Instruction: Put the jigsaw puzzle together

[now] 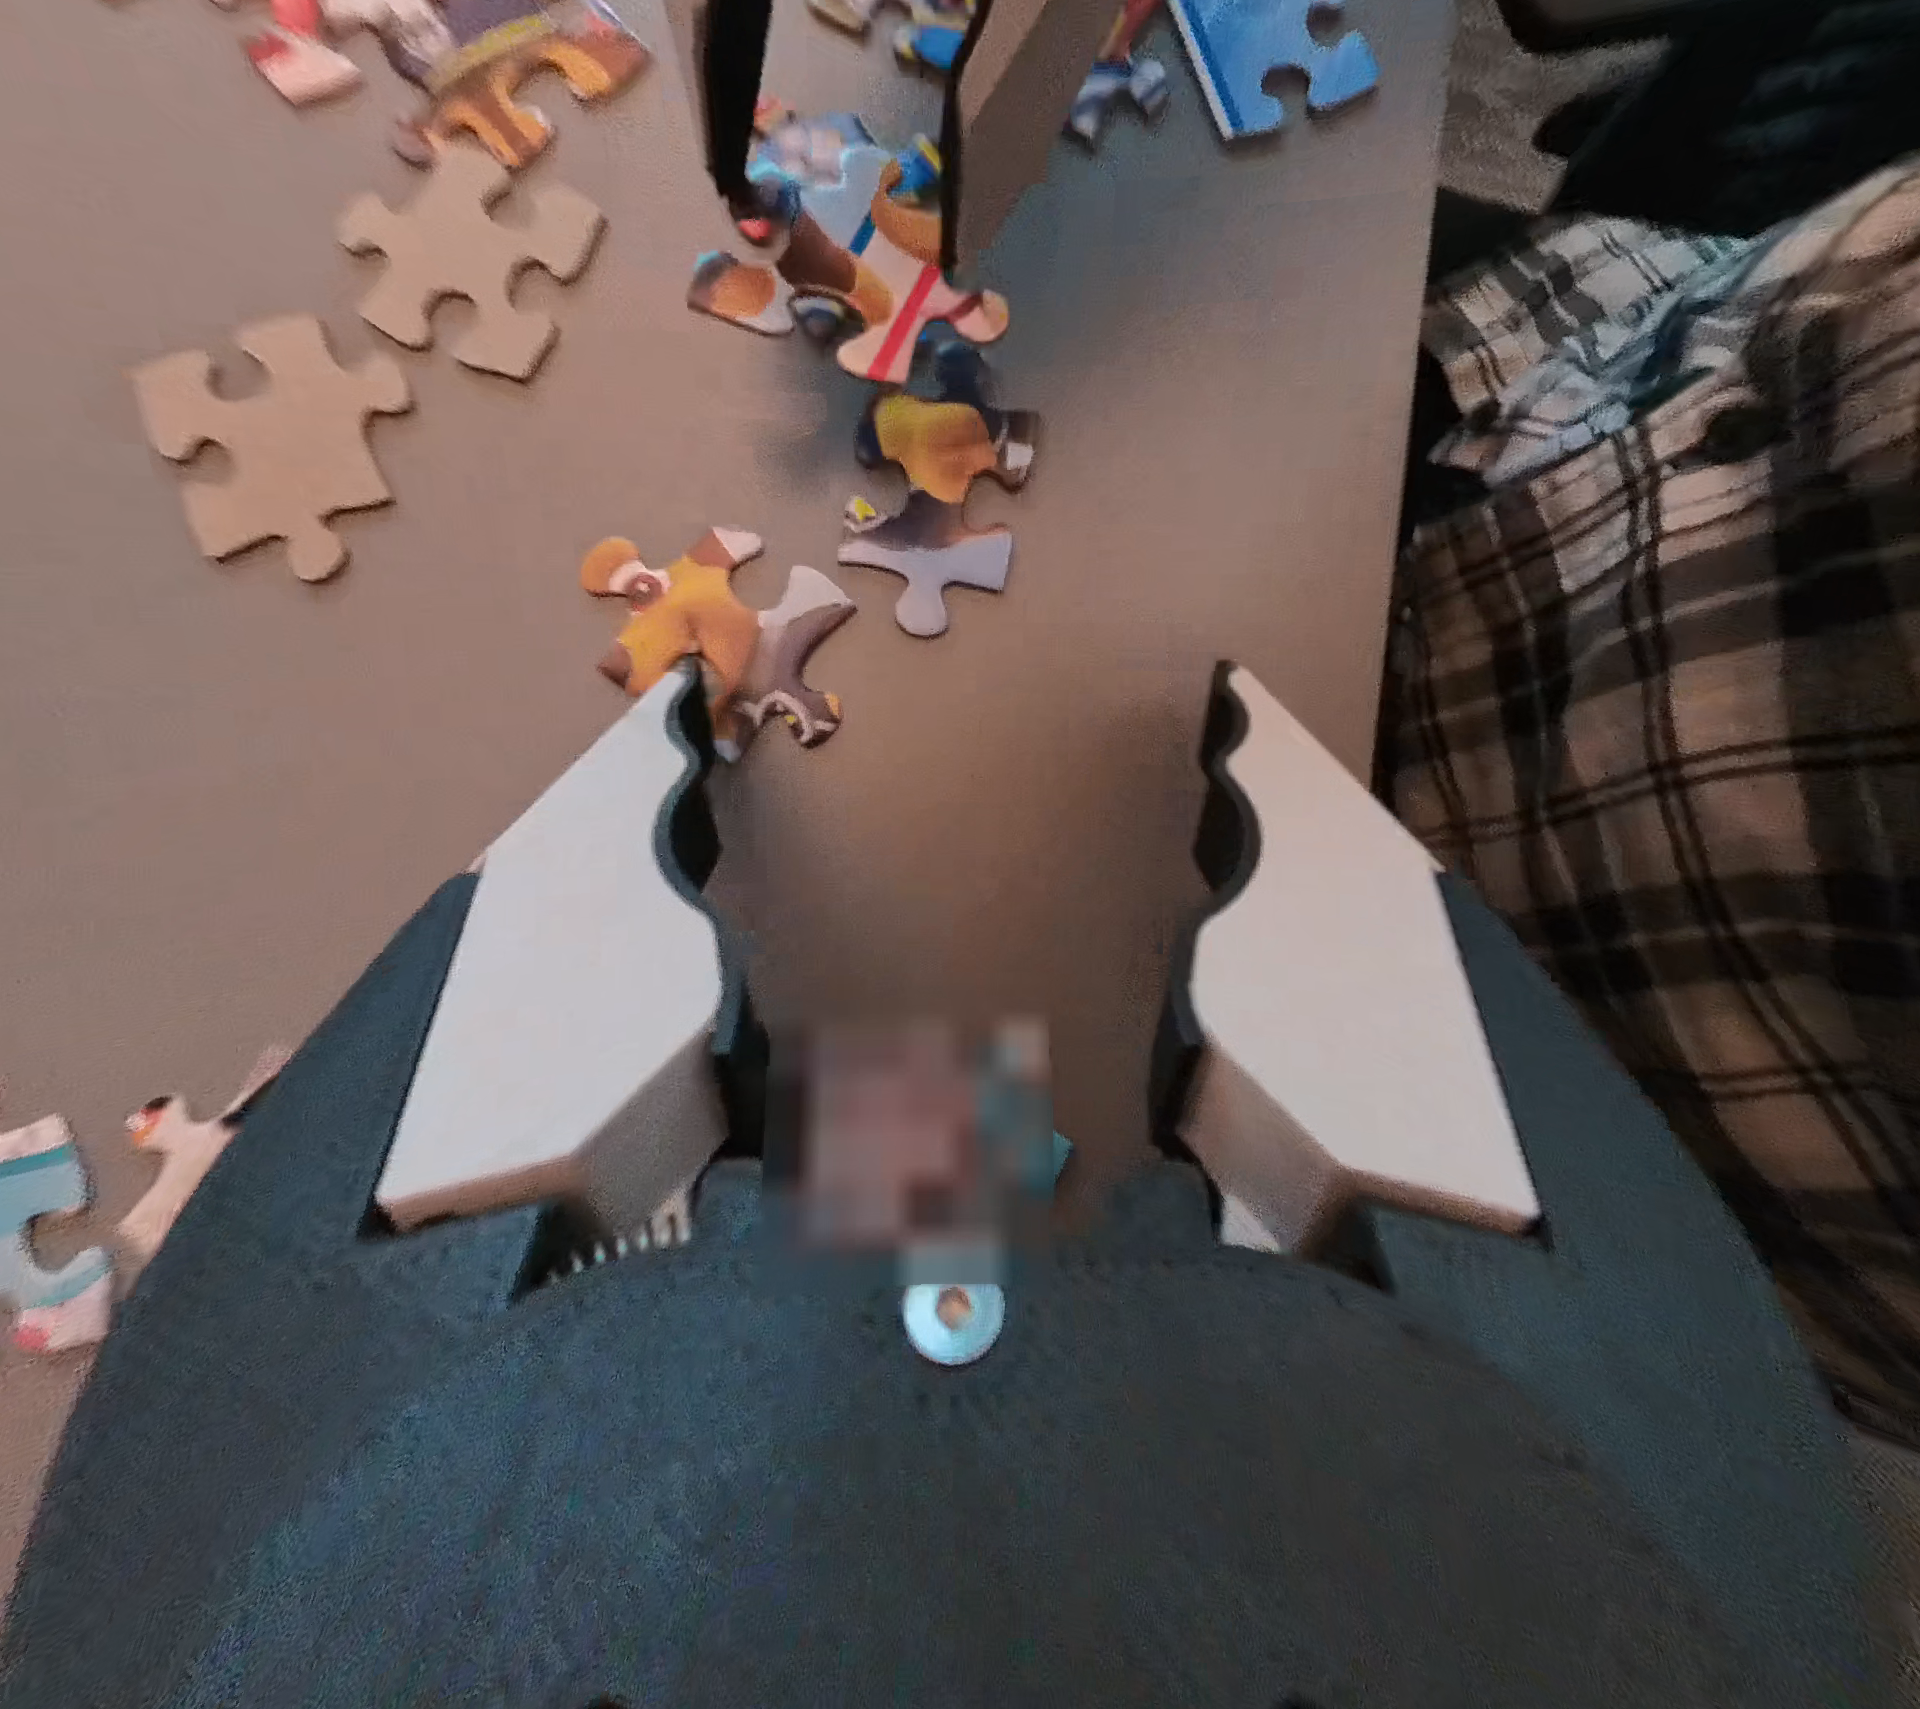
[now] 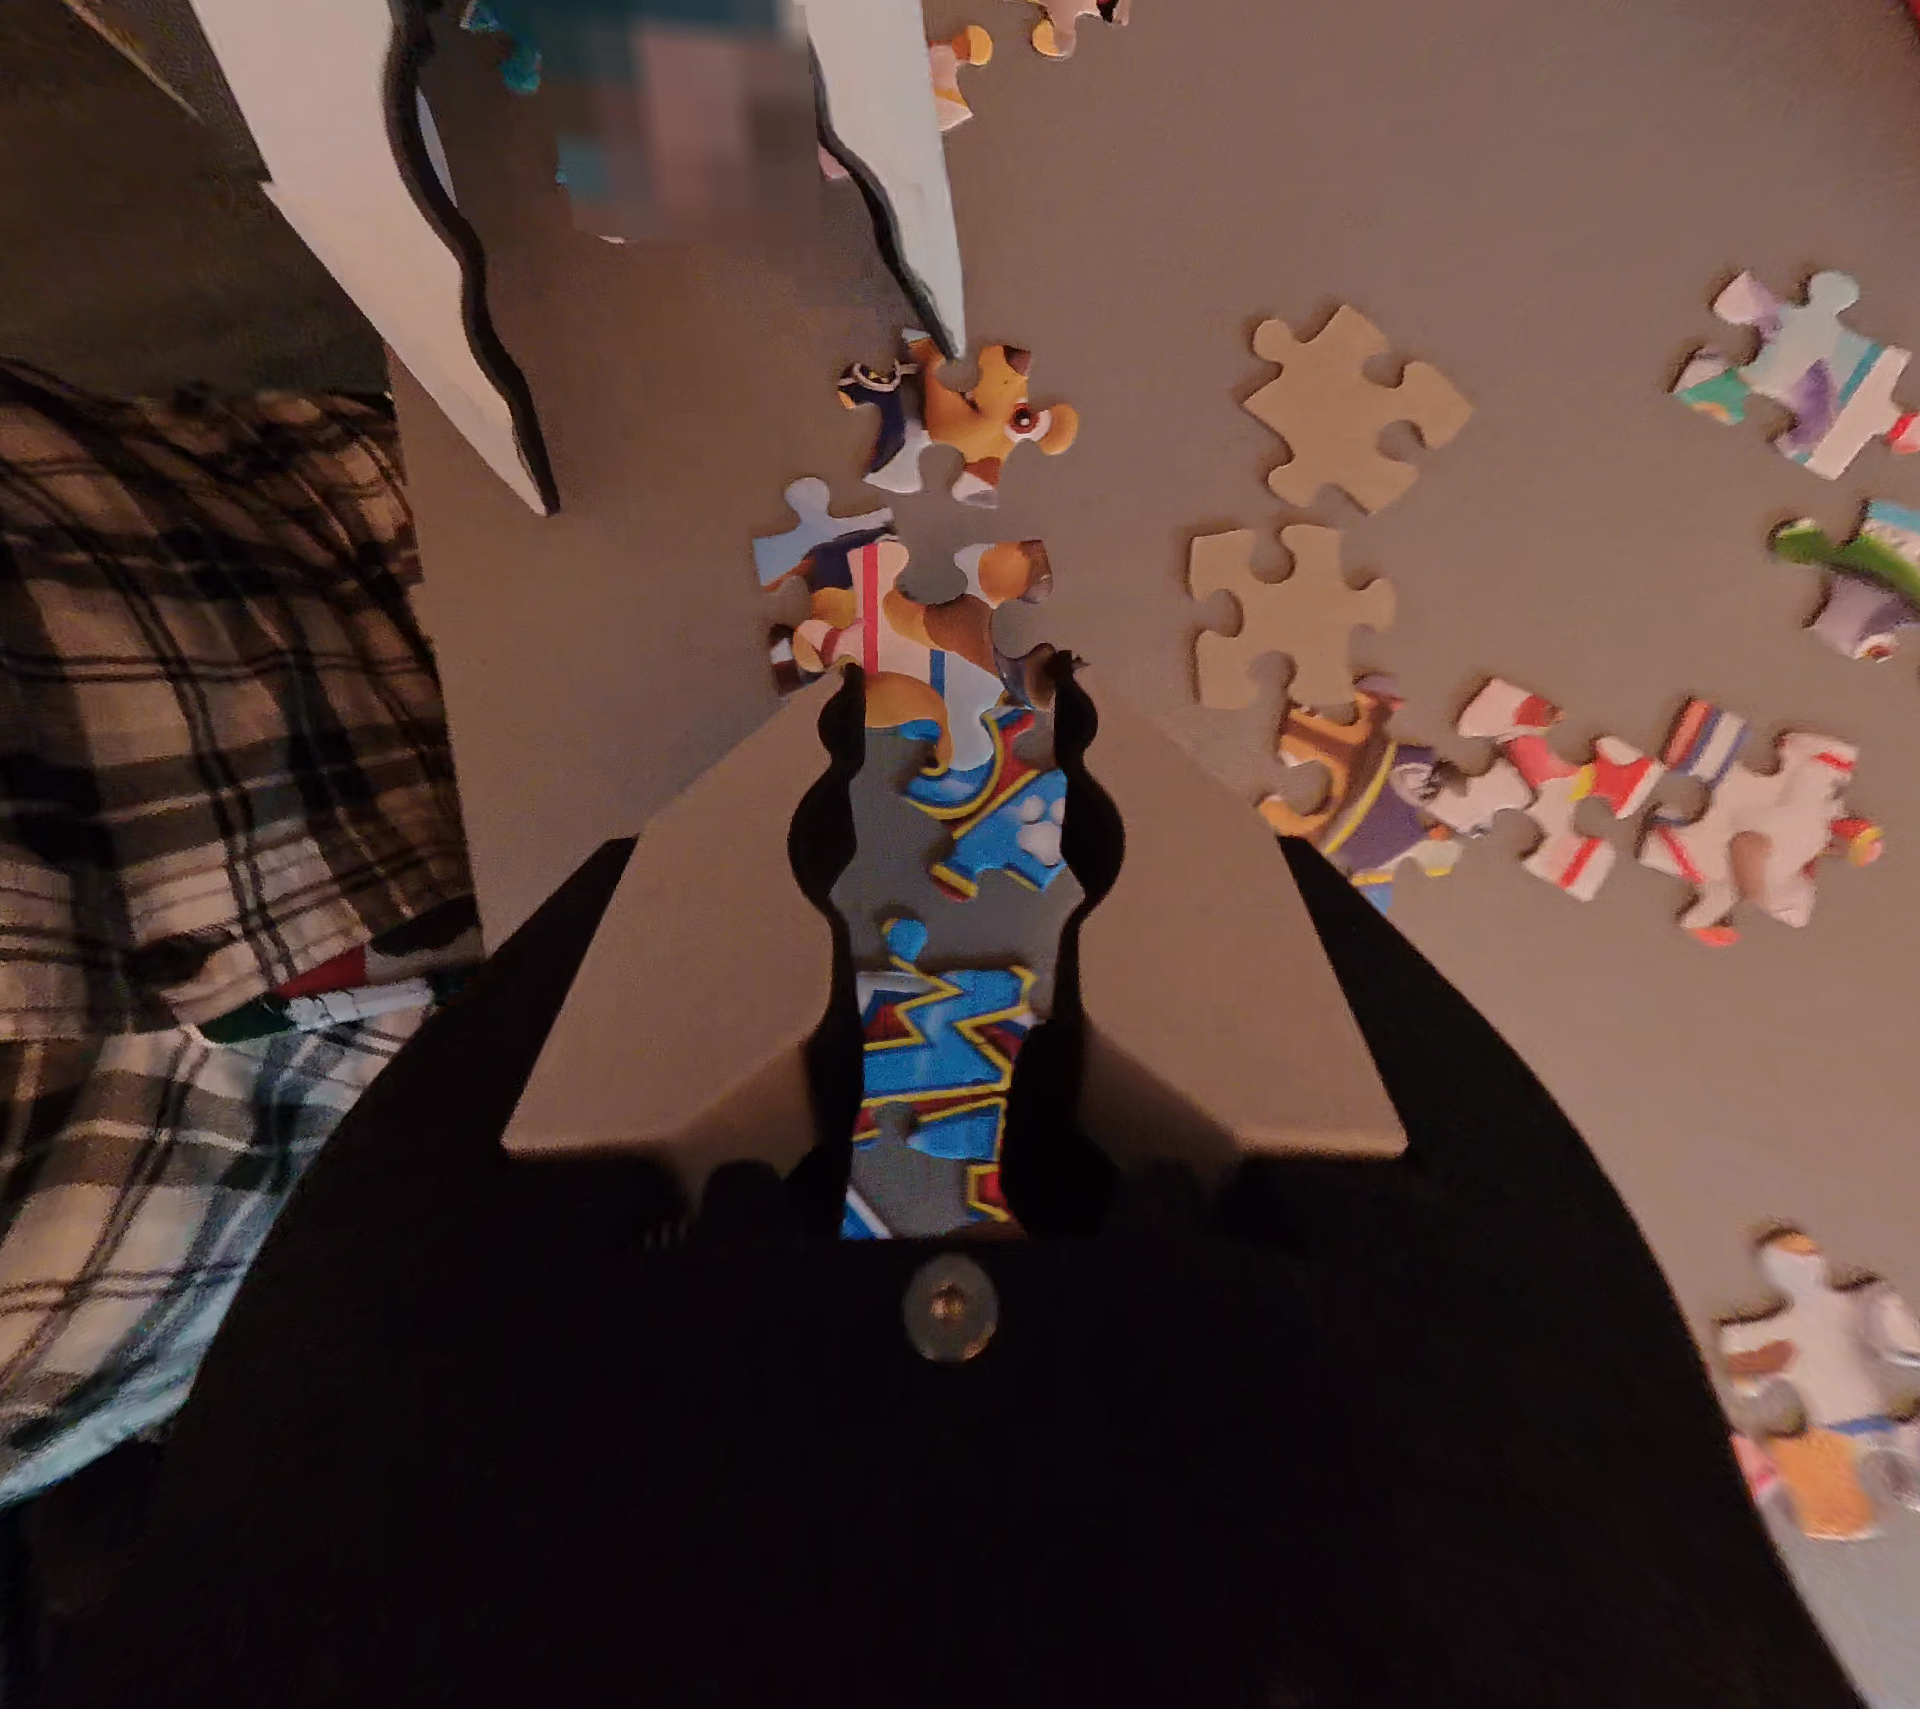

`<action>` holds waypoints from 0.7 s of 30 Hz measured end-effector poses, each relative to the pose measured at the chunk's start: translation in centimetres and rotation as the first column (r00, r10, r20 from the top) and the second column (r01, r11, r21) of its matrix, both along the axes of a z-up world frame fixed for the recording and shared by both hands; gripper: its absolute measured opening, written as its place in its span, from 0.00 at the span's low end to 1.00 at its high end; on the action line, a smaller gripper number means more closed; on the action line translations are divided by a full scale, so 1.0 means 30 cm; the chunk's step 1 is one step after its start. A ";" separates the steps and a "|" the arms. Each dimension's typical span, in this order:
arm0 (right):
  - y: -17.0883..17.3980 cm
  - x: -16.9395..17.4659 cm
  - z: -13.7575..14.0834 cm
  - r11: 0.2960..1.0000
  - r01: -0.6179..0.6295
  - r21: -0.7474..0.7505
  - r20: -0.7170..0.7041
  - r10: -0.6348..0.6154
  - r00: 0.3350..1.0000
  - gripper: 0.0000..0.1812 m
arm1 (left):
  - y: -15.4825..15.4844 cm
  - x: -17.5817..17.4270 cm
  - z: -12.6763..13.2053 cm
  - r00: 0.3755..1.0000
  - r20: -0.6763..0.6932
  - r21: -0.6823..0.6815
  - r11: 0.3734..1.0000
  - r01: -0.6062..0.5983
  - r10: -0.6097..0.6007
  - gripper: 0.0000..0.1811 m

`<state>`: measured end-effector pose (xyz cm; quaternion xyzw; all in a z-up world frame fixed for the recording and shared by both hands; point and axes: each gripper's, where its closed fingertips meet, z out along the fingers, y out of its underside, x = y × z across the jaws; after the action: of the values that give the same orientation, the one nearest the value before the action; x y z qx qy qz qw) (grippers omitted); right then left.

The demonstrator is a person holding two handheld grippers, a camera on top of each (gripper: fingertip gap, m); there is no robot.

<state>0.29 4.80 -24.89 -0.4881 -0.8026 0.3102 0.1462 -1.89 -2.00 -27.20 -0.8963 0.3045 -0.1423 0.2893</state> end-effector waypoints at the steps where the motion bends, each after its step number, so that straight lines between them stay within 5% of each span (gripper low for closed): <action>1: -0.007 0.008 -0.005 1.000 0.014 -0.015 -0.004 -0.015 1.000 0.19 | -0.001 0.009 -0.009 1.000 0.014 -0.017 1.000 0.011 -0.011 0.56; 10: 0.012 0.062 -0.006 0.995 0.083 -0.051 -0.025 -0.084 0.996 0.19 | -0.050 0.045 -0.001 0.999 0.041 -0.079 0.996 -0.032 0.035 0.64; 21: 0.052 0.068 0.006 0.995 0.083 0.051 -0.084 -0.078 0.993 0.19 | -0.135 0.099 -0.021 0.996 -0.068 -0.022 0.998 -0.064 0.062 0.61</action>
<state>2.34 6.36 -24.72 -0.5027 -0.7838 0.3017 0.2048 1.09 -6.05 -27.85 -0.9132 0.2840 -0.1065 0.2722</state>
